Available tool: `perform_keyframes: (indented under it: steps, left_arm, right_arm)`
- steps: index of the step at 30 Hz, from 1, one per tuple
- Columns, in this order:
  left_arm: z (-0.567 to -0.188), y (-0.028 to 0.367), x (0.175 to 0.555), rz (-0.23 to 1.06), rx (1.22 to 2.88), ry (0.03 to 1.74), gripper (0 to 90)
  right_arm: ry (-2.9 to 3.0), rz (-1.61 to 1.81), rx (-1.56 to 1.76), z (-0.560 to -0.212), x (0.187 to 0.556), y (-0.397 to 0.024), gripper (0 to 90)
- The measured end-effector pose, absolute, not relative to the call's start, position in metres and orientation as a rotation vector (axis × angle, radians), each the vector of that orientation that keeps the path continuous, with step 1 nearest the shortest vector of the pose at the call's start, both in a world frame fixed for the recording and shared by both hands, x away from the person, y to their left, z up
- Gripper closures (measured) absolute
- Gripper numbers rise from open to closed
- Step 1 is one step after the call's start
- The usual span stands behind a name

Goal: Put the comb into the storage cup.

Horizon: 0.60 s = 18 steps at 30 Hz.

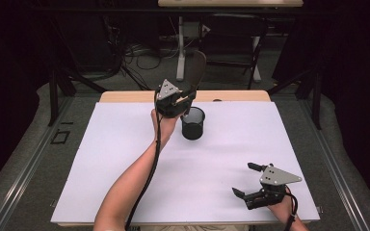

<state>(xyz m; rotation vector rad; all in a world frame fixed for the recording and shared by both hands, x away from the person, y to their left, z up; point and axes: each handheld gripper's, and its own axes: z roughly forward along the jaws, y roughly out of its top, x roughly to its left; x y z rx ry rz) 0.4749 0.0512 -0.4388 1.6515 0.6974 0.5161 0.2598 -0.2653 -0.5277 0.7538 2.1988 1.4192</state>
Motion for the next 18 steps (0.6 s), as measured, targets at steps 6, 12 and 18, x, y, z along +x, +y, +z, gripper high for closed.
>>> perform_keyframes:
  steps: [6,12,18]
  left_arm:
    - [-0.440,0.048,0.478,0.521,1.642,0.692,72.5]
    - [-0.443,0.047,0.480,0.525,1.645,0.696,72.5]
    - [-0.447,0.047,0.486,0.509,1.642,0.714,72.5]
  right_arm:
    - [2.199,1.416,0.756,-0.528,0.260,-0.265,0.7]
    - [2.197,1.415,0.758,-0.528,0.260,-0.265,0.8]
    - [2.202,1.412,0.763,-0.528,0.260,-0.265,0.8]
